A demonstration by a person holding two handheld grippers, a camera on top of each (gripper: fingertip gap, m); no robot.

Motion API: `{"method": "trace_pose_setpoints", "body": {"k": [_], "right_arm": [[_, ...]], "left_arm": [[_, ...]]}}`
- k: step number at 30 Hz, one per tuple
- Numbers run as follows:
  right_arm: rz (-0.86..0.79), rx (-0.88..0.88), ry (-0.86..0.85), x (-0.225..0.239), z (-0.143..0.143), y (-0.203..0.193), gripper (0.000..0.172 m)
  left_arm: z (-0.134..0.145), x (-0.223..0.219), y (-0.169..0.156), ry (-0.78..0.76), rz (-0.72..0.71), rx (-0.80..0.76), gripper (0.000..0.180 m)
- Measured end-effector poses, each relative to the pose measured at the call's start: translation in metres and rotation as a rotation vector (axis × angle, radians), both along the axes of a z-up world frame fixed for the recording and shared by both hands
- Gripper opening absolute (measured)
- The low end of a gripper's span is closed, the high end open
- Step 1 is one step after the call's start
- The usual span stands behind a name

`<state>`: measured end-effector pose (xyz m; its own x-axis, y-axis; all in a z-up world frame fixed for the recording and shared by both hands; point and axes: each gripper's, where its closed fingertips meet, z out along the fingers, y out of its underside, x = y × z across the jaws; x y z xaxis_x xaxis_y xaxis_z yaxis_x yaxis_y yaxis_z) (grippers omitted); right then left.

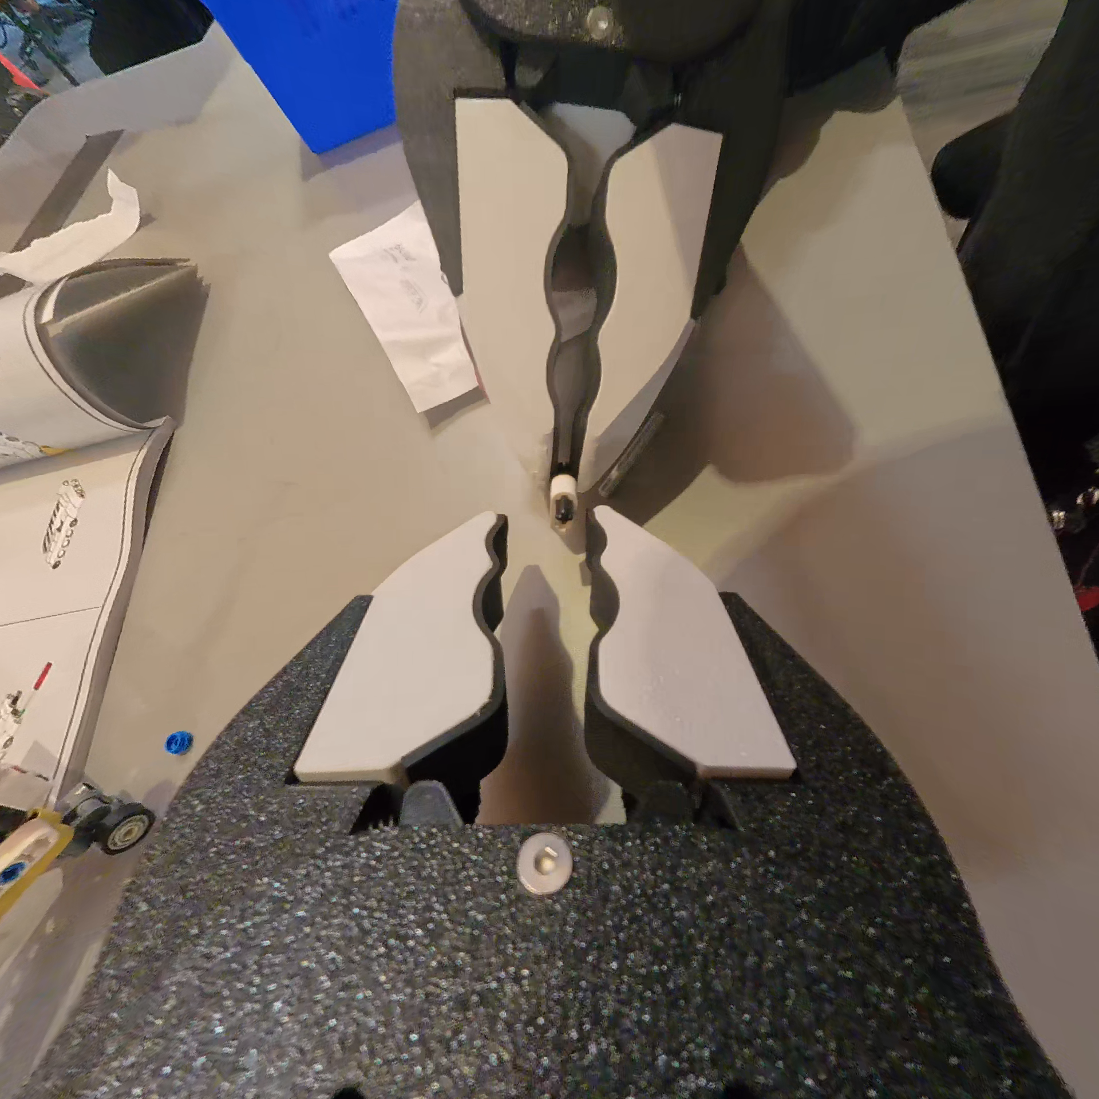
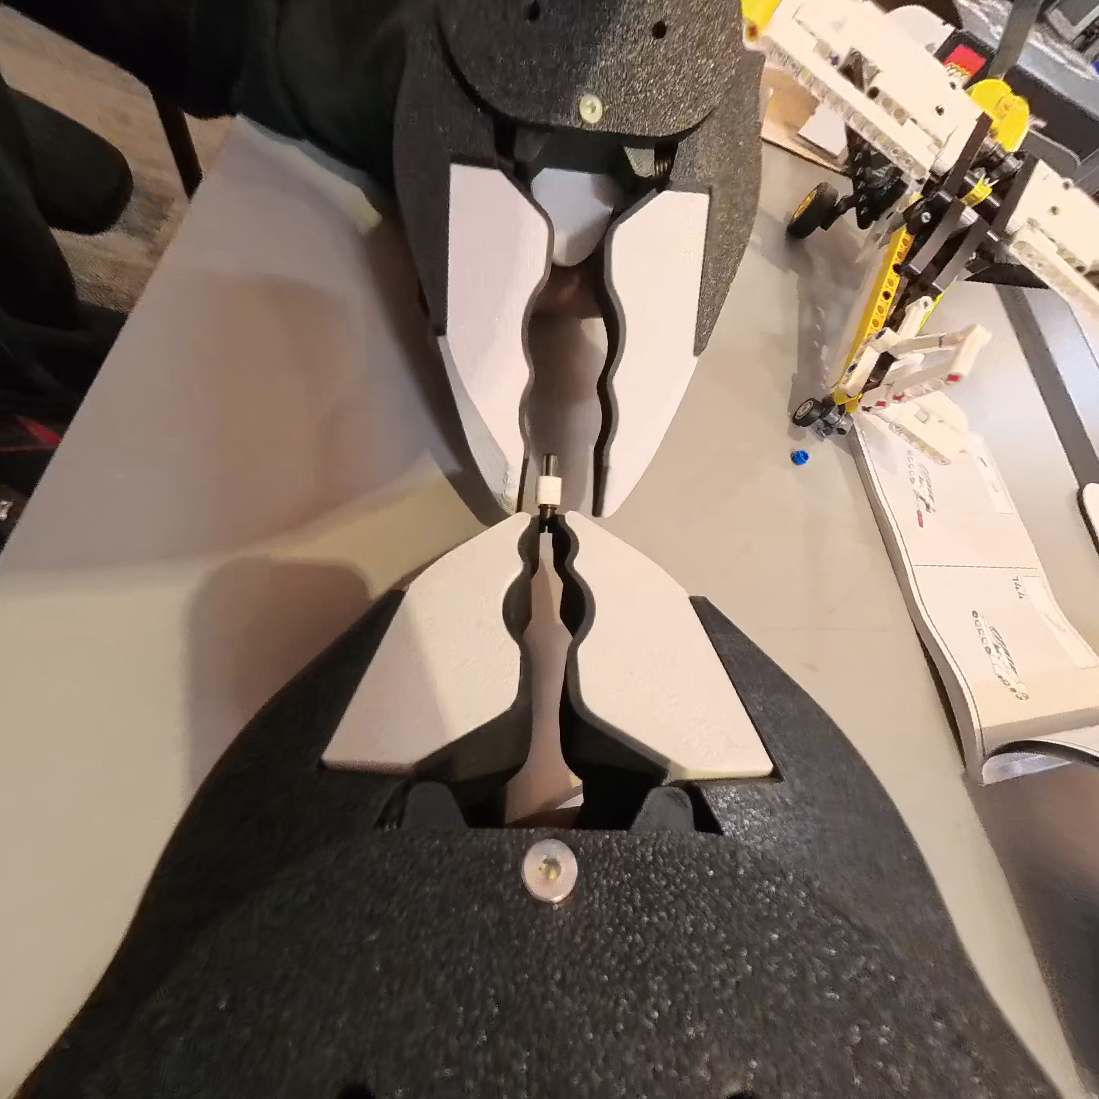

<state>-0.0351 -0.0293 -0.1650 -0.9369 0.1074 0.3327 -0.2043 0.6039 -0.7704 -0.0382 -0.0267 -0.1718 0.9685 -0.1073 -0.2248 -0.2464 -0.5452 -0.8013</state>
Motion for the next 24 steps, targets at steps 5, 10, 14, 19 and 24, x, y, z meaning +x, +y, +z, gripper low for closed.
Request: {"method": "trace_pose_setpoints", "body": {"k": [5,10,14,19,24], "right_arm": [[-0.014,-0.092,-0.041,-0.002,0.013,0.000,0.004],[-0.004,-0.141,-0.078,-0.001,0.020,0.002,0.004],[-0.001,-0.139,-0.070,0.000,0.021,0.002,0.004],[-0.039,-0.149,0.018,-0.008,0.028,0.004,0.004],[-0.124,-0.083,0.295,-0.024,0.032,0.005,0.005]], "left_arm": [[0.012,0.000,0.000,-0.104,-0.004,0.078,0.020],[0.031,0.007,0.004,-0.222,-0.046,0.198,0.009],[0.031,0.008,0.004,-0.224,-0.055,0.199,0.008],[0.038,0.001,0.006,-0.374,-0.015,0.238,0.008],[0.042,-0.011,0.007,-0.576,0.043,0.254,0.008]]}}
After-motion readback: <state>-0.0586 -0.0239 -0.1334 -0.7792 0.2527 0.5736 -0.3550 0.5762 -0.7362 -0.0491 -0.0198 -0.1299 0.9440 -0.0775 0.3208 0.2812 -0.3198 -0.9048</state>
